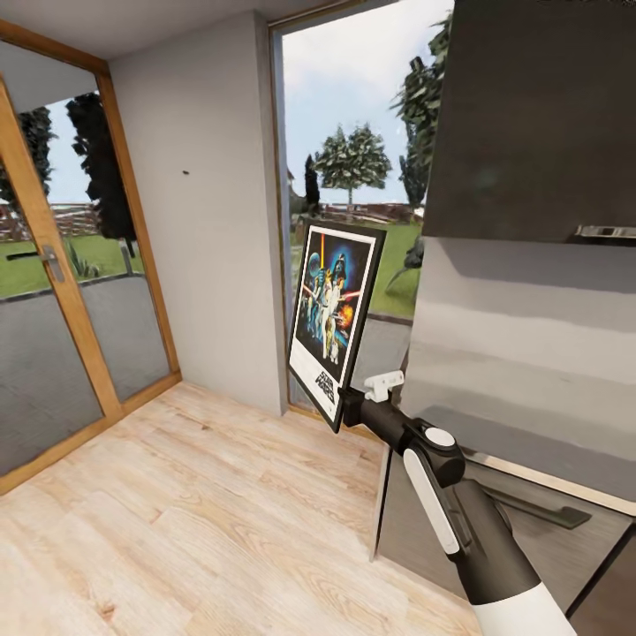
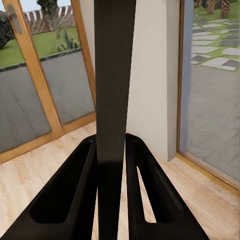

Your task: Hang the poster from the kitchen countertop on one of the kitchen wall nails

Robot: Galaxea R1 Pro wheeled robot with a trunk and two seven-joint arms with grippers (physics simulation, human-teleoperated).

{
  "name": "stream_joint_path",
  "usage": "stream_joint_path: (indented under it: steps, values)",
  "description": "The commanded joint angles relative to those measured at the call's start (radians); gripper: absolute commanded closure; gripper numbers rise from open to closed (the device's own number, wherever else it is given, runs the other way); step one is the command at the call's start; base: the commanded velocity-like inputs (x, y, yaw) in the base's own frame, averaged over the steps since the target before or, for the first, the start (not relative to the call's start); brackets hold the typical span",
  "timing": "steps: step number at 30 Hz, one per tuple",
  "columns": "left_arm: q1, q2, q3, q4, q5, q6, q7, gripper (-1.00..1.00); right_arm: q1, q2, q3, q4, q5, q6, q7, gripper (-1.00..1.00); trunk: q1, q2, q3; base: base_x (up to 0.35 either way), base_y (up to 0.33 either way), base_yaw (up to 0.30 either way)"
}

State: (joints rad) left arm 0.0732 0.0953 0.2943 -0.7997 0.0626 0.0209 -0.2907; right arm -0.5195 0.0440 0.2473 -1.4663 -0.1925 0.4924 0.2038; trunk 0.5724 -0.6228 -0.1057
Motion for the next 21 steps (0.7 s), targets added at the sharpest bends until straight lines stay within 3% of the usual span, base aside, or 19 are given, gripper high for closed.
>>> stream_joint_path:
  steps: [1, 21]
  values:
    - [0.000, 0.000, 0.002, -0.001, 0.006, 0.002, -0.005, -1.00, -0.001, 0.000, -0.001, -0.001, -0.007, 0.006, 0.003, 1.00, -0.004, 0.006, 0.002, 0.000, 0.000, 0.000]
    - [0.000, 0.000, 0.002, -0.002, 0.006, 0.002, -0.005, -1.00, -0.001, 0.000, 0.000, 0.000, -0.007, 0.006, 0.003, 1.00, -0.080, 0.146, 0.064, 0.000, 0.000, 0.000]
